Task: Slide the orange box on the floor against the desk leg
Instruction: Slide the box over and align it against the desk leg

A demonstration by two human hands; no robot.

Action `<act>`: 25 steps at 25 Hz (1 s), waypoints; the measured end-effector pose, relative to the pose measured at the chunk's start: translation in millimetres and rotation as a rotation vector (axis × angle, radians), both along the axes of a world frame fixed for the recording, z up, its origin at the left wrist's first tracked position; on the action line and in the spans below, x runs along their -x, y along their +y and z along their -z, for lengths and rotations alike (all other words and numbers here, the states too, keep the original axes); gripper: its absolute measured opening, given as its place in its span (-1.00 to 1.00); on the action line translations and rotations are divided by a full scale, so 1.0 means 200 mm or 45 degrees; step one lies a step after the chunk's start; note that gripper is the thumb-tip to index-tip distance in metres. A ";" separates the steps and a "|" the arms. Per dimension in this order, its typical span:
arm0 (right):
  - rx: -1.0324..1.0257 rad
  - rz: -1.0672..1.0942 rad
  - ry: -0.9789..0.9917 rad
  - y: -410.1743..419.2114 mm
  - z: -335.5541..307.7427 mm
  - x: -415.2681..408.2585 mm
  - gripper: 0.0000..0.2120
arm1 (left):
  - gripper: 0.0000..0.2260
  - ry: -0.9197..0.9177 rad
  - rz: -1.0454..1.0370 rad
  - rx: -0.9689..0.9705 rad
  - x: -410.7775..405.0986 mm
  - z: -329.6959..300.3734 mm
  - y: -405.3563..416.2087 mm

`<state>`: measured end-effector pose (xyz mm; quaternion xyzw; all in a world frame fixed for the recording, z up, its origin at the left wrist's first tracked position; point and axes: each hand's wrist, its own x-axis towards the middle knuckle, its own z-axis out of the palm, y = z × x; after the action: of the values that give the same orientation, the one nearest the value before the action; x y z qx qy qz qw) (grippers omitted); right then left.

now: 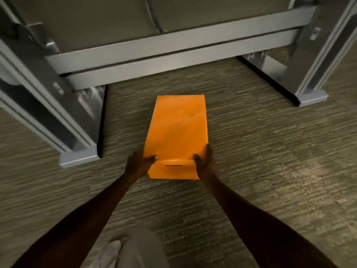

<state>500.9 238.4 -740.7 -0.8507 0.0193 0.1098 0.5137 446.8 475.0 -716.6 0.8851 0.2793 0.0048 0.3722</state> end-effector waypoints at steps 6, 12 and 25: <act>0.068 -0.255 0.016 0.27 0.10 0.18 -0.30 | -0.62 -0.074 -0.220 -0.111 0.42 0.12 0.24; 0.540 -0.448 -0.093 0.32 0.14 0.28 -0.22 | -0.43 -0.050 -0.076 -0.176 0.57 0.22 0.31; 1.183 -0.999 -0.388 0.40 0.05 0.22 -0.05 | -0.21 0.114 0.599 -0.791 0.58 0.31 0.39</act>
<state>456.4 317.4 -751.2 -0.9350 -0.3224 0.1478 0.0086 331.1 552.5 -778.5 0.9948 0.0700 -0.0348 0.0649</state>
